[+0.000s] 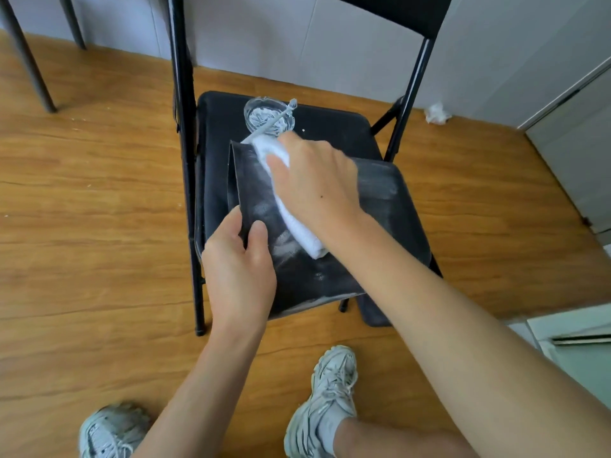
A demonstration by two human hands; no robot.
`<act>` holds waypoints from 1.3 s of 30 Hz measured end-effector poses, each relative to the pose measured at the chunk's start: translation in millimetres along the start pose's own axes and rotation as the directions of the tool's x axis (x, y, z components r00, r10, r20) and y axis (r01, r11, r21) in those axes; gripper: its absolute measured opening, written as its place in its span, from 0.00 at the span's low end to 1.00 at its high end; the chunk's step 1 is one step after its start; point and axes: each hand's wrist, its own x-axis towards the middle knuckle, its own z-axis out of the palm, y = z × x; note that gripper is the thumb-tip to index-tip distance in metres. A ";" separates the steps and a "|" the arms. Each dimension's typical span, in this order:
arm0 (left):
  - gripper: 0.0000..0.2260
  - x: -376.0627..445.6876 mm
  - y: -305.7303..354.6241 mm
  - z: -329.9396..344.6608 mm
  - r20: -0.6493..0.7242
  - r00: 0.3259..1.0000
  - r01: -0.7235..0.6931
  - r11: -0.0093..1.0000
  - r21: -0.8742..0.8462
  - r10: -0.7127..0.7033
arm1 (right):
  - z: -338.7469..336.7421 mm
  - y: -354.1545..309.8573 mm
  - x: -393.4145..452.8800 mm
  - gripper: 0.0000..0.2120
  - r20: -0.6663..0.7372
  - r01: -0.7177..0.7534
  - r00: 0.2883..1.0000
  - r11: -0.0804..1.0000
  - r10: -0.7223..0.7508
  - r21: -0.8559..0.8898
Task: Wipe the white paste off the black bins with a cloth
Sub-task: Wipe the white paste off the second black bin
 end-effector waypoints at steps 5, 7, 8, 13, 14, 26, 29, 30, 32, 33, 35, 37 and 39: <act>0.16 4.9 -3.1 1.6 -0.016 0.999 -0.033 0.999 0.015 0.033 | -14.8 99.5 0.2 0.10 -0.015 -0.336 0.942 0.937 0.336 -0.100; 0.12 4.9 -4.0 2.7 -0.013 0.999 -0.050 0.999 0.010 0.050 | -24.2 128.2 -10.4 0.11 -0.012 -0.432 0.902 0.899 0.432 -0.074; 0.11 4.4 -4.2 3.1 -0.013 0.998 -0.055 0.998 0.007 0.056 | -26.7 137.0 -13.9 0.10 0.000 -0.461 0.887 0.885 0.462 -0.071; 0.11 3.3 -5.9 1.0 -0.003 0.998 -0.059 0.998 0.026 0.059 | -27.6 130.0 -18.6 0.11 -0.035 -0.521 0.853 0.846 0.521 -0.113; 0.11 3.4 -6.3 0.8 -0.004 0.998 -0.055 0.998 0.030 0.055 | -28.9 117.9 -21.7 0.12 -0.049 -0.477 0.878 0.866 0.476 -0.148; 0.14 0.2 -7.2 -2.9 0.014 0.998 0.065 0.997 -0.034 -0.064 | 1.6 -23.2 -48.1 0.09 0.037 -0.016 0.999 0.999 0.015 0.033; 0.13 -1.1 -7.0 -3.6 0.016 0.999 0.028 0.999 -0.036 -0.028 | -2.8 30.6 -46.7 0.12 -0.030 -0.096 0.995 0.993 0.095 -0.062; 0.12 -0.9 -7.1 -3.1 0.017 1.000 0.025 0.999 -0.042 -0.024 | -6.9 52.7 -47.2 0.13 -0.054 -0.160 0.986 0.983 0.156 -0.090; 0.10 -0.4 -7.5 -1.6 0.019 1.000 0.013 0.999 -0.050 -0.012 | -16.1 92.7 -51.1 0.15 -0.071 -0.285 0.958 0.949 0.278 -0.131; 0.10 -0.4 -7.0 -1.2 0.020 1.000 0.000 0.999 -0.039 0.001 | -20.1 105.9 -53.0 0.15 -0.069 -0.327 0.945 0.930 0.319 -0.167; 0.11 -1.5 -5.7 -0.2 0.016 1.000 -0.022 1.000 -0.016 0.022 | -25.0 110.3 -51.6 0.13 -0.044 -0.355 0.934 0.914 0.354 -0.197; 0.11 -1.6 -5.8 -0.3 0.020 1.000 -0.015 1.000 -0.011 0.015 | -24.2 82.1 -46.2 0.10 0.043 -0.291 0.953 0.947 0.299 -0.134; 0.11 -1.4 -7.0 -1.1 0.024 1.000 0.008 1.000 -0.021 -0.007 | -18.9 43.0 -51.2 0.09 0.124 -0.111 0.985 0.991 0.120 -0.071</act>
